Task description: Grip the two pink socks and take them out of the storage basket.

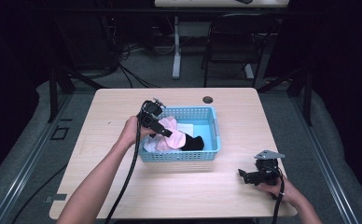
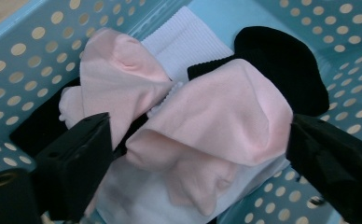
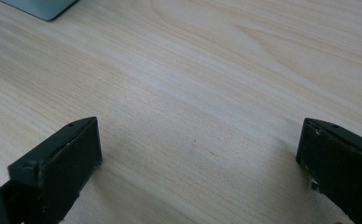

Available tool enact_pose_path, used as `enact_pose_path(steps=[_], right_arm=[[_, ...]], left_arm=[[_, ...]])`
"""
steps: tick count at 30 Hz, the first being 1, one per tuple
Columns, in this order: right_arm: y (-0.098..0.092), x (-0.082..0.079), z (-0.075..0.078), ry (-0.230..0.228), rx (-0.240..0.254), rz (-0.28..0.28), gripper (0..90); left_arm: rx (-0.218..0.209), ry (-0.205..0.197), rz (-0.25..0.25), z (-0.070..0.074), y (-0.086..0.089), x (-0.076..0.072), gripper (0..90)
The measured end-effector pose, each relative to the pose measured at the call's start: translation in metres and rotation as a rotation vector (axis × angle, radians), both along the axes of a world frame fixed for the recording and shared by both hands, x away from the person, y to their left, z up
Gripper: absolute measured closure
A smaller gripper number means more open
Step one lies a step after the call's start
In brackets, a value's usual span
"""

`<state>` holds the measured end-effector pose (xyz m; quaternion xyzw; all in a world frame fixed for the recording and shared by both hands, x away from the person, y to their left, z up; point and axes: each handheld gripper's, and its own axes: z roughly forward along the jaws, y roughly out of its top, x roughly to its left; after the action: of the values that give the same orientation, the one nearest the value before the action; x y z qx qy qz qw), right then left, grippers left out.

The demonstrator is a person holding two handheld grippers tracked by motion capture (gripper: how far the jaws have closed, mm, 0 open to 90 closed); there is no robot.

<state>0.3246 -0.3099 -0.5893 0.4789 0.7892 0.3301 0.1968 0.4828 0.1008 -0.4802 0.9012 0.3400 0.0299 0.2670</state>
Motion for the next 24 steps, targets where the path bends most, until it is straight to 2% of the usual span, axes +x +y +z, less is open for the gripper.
enact_pose_path(steps=[3,6,13,15,24], right_arm=[[0.000,0.000,0.000,0.000,0.000,0.000,0.0],[0.000,0.000,0.000,0.000,0.000,0.000,0.0],[0.000,0.000,0.000,0.000,0.000,0.000,0.0],[0.000,0.000,0.000,0.000,0.000,0.000,0.0],[0.000,0.000,0.000,0.000,0.000,0.000,0.0]], left_arm=[[0.040,-0.029,0.024,-0.003,-0.002,0.003,23.4],[0.048,-0.052,0.033,-0.005,-0.003,0.004,27.6],[0.050,-0.031,0.030,-0.011,-0.006,0.006,36.3],[0.040,-0.023,0.035,-0.013,-0.007,0.006,41.2],[0.081,-0.022,0.050,-0.018,-0.009,0.005,66.5]])
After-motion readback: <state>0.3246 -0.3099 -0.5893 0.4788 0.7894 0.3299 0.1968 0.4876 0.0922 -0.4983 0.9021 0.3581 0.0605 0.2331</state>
